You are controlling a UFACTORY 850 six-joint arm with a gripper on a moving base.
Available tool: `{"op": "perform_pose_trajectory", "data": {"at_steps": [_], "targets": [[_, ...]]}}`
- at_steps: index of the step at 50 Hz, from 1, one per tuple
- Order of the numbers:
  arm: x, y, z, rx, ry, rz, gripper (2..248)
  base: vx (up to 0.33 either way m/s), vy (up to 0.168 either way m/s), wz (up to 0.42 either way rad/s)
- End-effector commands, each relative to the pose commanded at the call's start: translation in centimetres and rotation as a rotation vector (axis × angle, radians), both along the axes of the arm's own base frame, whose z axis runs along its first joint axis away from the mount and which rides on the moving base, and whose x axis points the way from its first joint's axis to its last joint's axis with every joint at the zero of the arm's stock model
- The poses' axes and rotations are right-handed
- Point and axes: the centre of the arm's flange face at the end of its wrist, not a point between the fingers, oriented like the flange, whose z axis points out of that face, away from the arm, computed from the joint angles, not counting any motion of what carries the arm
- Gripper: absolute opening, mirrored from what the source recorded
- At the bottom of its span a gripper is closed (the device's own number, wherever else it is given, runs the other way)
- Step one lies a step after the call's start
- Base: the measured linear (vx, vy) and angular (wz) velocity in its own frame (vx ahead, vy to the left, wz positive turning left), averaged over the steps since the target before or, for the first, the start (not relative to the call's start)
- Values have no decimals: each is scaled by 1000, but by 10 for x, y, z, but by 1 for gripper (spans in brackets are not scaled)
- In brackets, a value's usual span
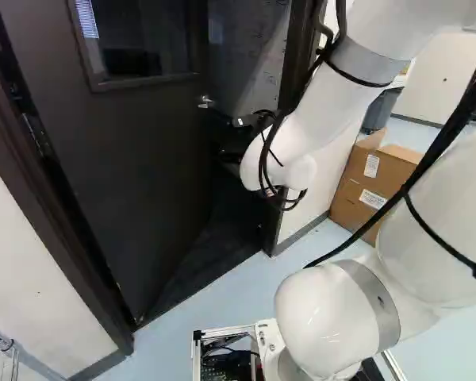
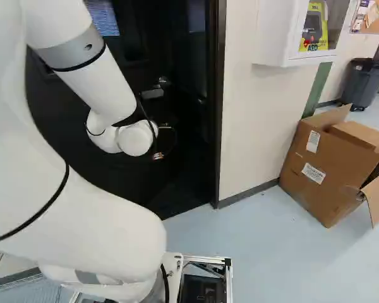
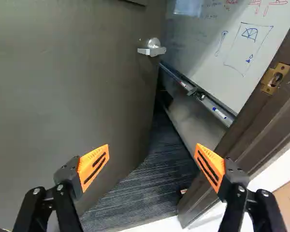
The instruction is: Open the door and move inside
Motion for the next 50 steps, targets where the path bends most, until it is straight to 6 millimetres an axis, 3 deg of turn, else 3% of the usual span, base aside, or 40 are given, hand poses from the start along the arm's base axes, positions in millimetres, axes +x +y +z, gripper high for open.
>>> {"op": "perform_pose_trajectory", "data": {"at_steps": [50], "targets": [[-1,0,0,-1,-1,1,247,2,-1,-6]]}}
